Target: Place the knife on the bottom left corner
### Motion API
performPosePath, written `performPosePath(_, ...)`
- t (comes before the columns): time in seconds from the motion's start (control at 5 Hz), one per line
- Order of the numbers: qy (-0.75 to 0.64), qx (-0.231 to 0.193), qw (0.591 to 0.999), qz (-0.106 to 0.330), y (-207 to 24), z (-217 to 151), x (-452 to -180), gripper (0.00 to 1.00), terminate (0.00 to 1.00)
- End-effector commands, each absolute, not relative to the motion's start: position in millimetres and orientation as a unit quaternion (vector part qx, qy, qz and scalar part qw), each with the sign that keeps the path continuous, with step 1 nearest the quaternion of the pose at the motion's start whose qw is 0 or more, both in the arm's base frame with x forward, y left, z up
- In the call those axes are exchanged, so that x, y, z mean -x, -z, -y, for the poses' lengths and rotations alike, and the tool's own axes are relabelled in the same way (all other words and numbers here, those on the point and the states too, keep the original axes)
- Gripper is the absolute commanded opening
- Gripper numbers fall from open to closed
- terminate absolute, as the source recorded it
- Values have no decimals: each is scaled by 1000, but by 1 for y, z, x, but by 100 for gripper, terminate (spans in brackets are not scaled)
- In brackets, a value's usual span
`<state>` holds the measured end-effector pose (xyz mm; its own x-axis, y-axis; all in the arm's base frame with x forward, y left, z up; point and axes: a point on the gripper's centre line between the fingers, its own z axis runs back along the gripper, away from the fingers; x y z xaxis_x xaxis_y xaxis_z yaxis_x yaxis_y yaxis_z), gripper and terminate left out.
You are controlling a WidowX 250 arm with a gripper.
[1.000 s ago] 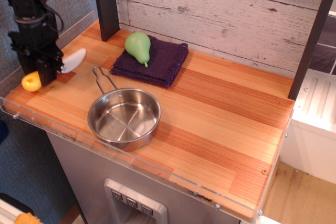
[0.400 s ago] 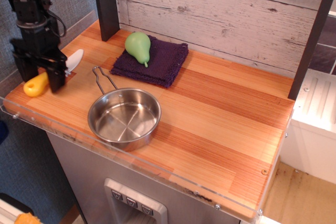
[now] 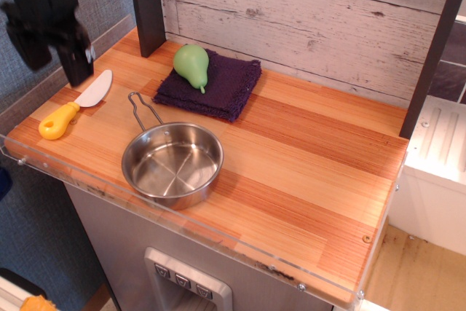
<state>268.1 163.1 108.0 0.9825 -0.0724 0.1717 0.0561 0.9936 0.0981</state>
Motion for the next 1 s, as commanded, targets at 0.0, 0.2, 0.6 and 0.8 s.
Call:
performPosePath(0.0,42,-42,993,100,-145,-113,-271,100,0)
performPosePath(0.2,23,-27,996,81,-139,-97,-272,100,0)
performPosePath(0.6,-1,-35,998,58,-134,-85,-268,100,0)
performPosePath(0.8,-1,-35,998,58,-134,-85,-268,100,100)
